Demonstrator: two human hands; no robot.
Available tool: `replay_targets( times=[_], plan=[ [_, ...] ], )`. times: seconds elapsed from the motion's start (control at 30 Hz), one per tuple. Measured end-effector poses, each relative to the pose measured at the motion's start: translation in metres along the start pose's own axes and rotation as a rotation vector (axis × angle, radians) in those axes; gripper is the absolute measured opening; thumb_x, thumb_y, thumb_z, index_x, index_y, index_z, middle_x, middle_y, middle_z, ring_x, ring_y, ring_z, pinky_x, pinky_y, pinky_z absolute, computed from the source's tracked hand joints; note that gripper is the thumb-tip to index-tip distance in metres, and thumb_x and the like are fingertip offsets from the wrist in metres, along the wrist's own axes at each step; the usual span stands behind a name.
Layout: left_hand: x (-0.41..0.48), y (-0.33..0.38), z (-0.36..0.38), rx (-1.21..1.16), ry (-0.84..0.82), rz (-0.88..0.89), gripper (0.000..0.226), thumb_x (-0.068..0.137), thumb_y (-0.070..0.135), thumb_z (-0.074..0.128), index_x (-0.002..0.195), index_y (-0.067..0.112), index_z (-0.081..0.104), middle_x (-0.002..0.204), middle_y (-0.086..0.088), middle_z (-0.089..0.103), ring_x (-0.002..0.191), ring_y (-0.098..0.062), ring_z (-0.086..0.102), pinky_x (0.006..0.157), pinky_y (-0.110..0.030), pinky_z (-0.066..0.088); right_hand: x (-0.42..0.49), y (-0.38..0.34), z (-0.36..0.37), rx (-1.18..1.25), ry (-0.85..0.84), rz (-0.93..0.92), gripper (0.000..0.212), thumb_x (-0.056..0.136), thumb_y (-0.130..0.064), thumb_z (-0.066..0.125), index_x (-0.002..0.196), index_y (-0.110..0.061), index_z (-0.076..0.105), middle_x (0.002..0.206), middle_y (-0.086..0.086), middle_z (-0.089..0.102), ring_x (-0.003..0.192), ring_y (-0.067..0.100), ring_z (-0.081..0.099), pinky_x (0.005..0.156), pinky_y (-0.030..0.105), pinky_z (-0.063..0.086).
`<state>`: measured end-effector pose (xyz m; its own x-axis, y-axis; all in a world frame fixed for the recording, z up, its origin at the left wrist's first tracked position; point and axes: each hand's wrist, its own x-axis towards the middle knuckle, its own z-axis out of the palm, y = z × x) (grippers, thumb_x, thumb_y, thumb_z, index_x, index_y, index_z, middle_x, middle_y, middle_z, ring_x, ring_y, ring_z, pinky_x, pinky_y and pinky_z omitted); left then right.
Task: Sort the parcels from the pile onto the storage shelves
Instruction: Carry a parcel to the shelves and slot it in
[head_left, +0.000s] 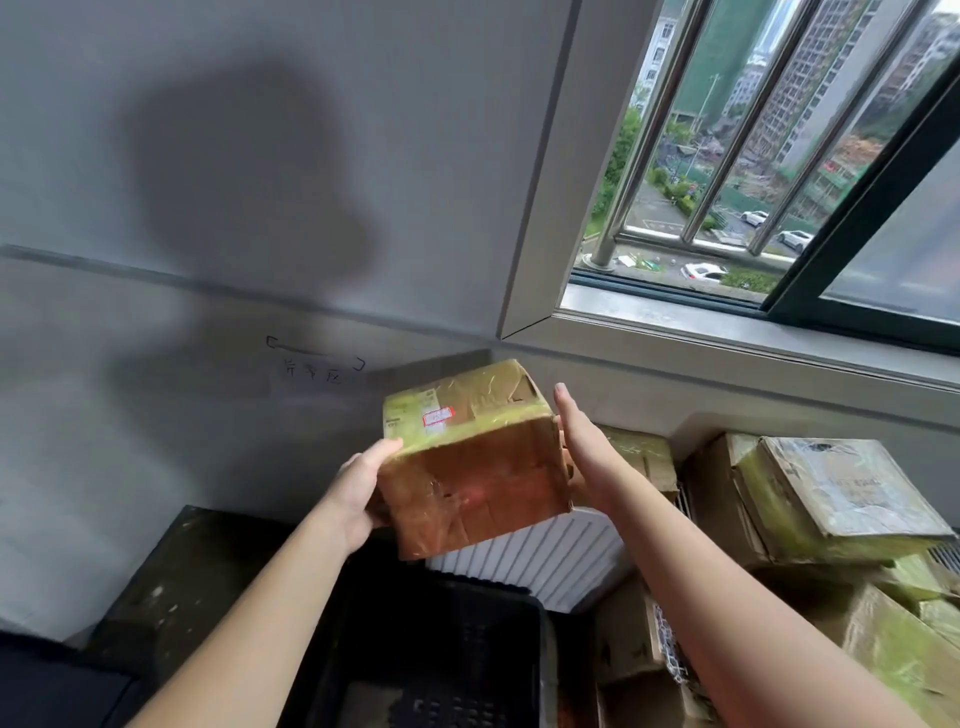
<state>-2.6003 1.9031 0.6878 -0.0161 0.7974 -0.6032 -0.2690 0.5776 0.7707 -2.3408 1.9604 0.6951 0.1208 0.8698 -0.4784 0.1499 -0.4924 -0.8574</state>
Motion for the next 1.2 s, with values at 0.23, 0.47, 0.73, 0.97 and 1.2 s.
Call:
replay_targets(
  times=[0.23,0.47,0.73,0.97,1.2],
  plan=[
    [-0.005,-0.002,0.005,0.046,0.037,0.123,0.040,0.086,-0.011,0.054,0.122,0.007,0.047,0.114,-0.017,0.064,0.093,-0.028,0.063,0.069,-0.036,0.052,-0.029,-0.015,0.012,-0.103,-0.029,-0.136,0.053,0.092,-0.045,0.063,0.132,-0.016,0.042,0.109,-0.004,0.060,0.108,0.014,0.058,0.096,0.036,0.047],
    [-0.006,0.005,0.007,0.131,0.054,0.218,0.037,0.086,-0.004,0.064,0.120,0.004,0.051,0.113,-0.015,0.065,0.095,-0.025,0.064,0.072,-0.034,0.052,-0.022,-0.018,0.014,-0.096,0.009,-0.192,0.050,0.087,-0.035,0.071,0.126,-0.023,0.043,0.118,0.005,0.061,0.110,0.022,0.063,0.102,0.049,0.048],
    [-0.023,0.023,0.004,0.136,0.257,0.313,0.024,0.094,0.017,0.064,0.102,-0.003,0.053,0.101,-0.015,0.065,0.087,-0.025,0.061,0.072,-0.035,0.050,-0.036,-0.046,0.028,-0.381,0.067,-0.228,0.046,0.092,-0.036,0.062,0.123,-0.006,0.046,0.101,0.001,0.061,0.098,0.022,0.060,0.086,0.036,0.048],
    [-0.065,0.044,-0.001,0.095,0.383,0.436,0.025,0.090,0.016,0.067,0.078,0.010,0.047,0.080,-0.006,0.059,0.075,-0.023,0.056,0.064,-0.031,0.041,-0.066,-0.094,0.058,-0.493,0.110,-0.542,0.084,0.088,-0.035,0.071,0.152,-0.017,0.020,0.144,0.015,0.043,0.129,0.028,0.048,0.109,0.039,0.039],
    [-0.117,0.044,0.002,0.083,0.601,0.528,0.026,0.090,0.026,0.067,0.083,0.005,0.053,0.094,-0.019,0.069,0.090,-0.036,0.067,0.080,-0.050,0.055,-0.098,-0.120,0.086,-0.644,0.051,-0.806,0.105,0.071,-0.052,0.080,0.151,-0.036,0.015,0.153,0.008,0.025,0.134,0.033,0.039,0.107,0.053,0.041]
  ],
)
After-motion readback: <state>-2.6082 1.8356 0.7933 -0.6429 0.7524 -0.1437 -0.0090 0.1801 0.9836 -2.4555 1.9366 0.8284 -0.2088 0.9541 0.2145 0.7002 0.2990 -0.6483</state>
